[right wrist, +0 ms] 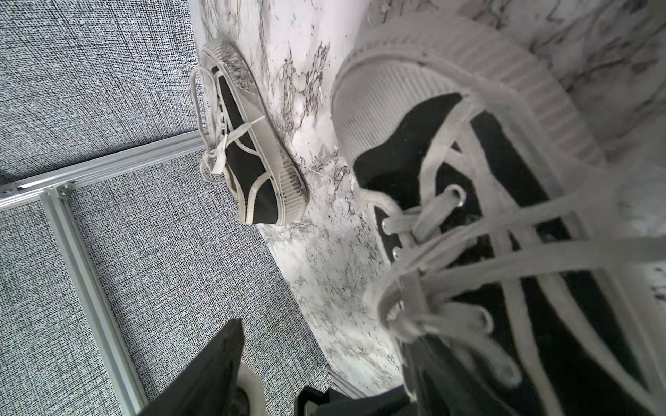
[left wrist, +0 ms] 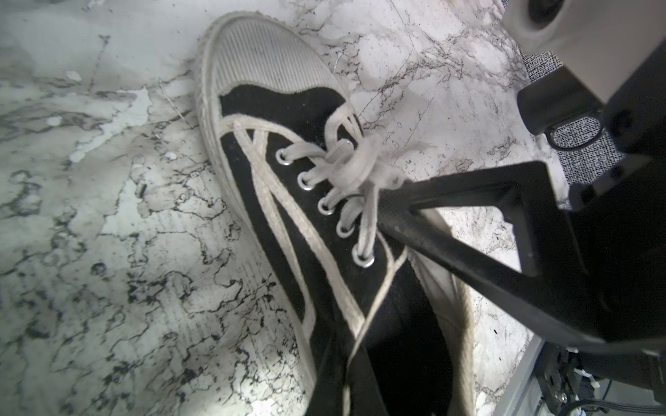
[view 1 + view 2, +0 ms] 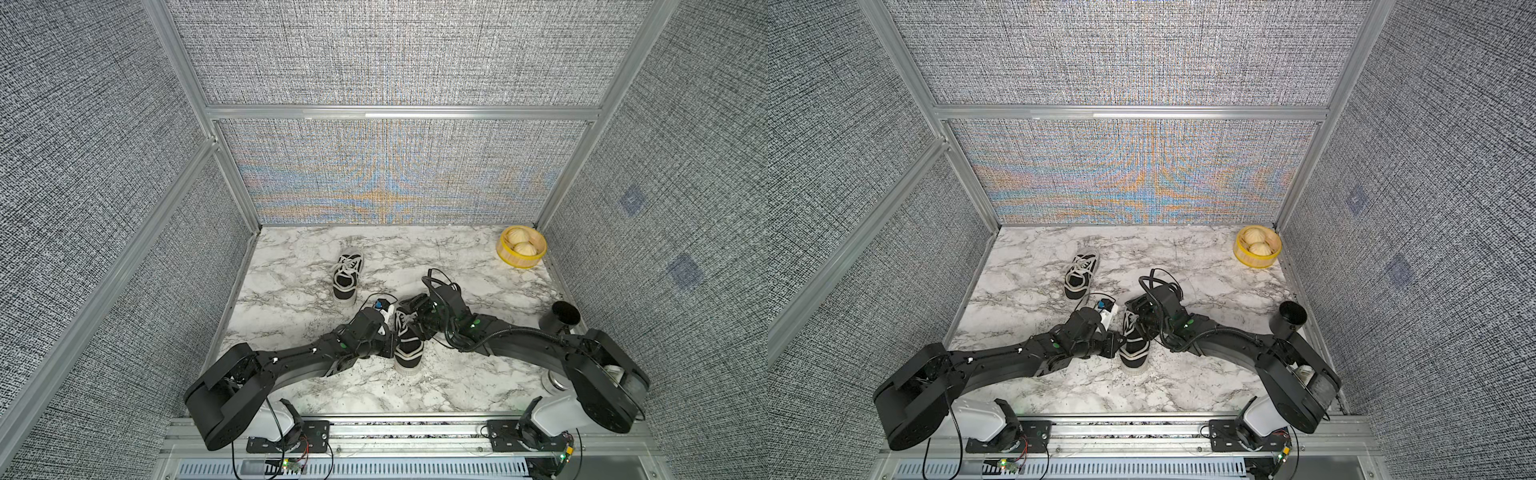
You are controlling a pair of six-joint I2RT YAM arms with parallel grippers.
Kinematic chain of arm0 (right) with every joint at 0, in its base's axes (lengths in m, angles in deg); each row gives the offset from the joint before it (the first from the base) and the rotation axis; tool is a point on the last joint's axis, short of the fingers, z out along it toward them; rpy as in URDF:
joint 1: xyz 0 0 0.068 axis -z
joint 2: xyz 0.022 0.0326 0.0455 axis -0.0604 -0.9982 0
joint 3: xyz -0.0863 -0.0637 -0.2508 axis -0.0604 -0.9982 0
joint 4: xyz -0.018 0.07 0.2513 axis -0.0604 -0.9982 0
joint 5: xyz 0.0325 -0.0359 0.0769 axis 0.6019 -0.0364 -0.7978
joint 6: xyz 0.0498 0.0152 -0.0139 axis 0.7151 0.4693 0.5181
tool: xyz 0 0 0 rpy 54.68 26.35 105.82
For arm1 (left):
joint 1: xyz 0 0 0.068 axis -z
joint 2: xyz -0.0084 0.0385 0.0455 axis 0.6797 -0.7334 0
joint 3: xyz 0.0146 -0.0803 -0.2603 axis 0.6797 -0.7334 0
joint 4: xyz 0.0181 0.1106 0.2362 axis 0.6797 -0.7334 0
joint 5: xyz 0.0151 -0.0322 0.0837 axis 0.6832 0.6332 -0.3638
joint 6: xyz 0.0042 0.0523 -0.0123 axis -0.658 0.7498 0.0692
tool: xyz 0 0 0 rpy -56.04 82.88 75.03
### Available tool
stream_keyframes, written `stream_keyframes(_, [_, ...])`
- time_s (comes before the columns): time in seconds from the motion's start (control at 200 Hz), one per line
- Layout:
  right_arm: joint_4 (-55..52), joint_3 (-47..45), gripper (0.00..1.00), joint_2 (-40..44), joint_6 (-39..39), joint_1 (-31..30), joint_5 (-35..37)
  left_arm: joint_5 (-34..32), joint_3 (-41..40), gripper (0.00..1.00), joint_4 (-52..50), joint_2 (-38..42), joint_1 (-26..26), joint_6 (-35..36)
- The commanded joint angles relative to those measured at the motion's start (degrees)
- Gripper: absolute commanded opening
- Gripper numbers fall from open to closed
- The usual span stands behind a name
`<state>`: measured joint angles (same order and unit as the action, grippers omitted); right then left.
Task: Remove the insole from the shoe
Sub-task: Untie the shoelace on the shoe.
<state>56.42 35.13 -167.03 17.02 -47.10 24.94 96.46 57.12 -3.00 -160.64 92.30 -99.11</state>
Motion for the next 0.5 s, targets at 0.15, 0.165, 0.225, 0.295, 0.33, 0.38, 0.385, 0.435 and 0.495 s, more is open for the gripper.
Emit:
stream_keyframes(0.15, [-3.4,5.3,0.74,-3.3,3.4,0.0,3.4,2.5,1.6,0.00,-2.1,-0.4,0.1,2.2])
stream_keyframes(0.165, [-4.2,5.5,0.75,-3.4,3.7,-0.2,3.6,2.4,1.7,0.00,-2.2,-0.4,0.1,2.3])
stream_keyframes(0.225, [-8.1,6.7,0.75,-3.4,5.2,-0.5,4.7,2.5,2.0,0.00,-2.7,-0.2,0.1,2.6])
stream_keyframes(0.295, [-12.9,7.9,0.76,-3.2,7.1,-1.2,6.3,2.2,2.1,0.00,-3.0,0.1,0.2,2.9])
stream_keyframes(0.33, [-14.9,8.4,0.77,-3.2,7.9,-1.4,6.3,2.0,2.1,0.00,-3.1,0.3,0.2,2.9])
stream_keyframes(0.38, [-17.3,9.0,0.77,-3.1,8.4,-1.8,6.9,1.8,2.1,0.00,-3.3,0.4,0.2,3.0])
stream_keyframes(0.385, [-17.5,9.0,0.77,-3.1,8.5,-1.9,6.9,1.8,2.1,0.00,-3.3,0.4,0.2,3.0])
stream_keyframes(0.435, [-18.4,8.9,0.78,-2.8,9.0,-2.3,7.7,1.8,2.1,0.00,-3.3,0.6,0.2,3.1])
stream_keyframes(0.495, [-16.8,8.0,0.79,-3.3,9.6,-2.3,7.3,1.8,2.1,0.00,-3.2,0.5,0.3,3.1])
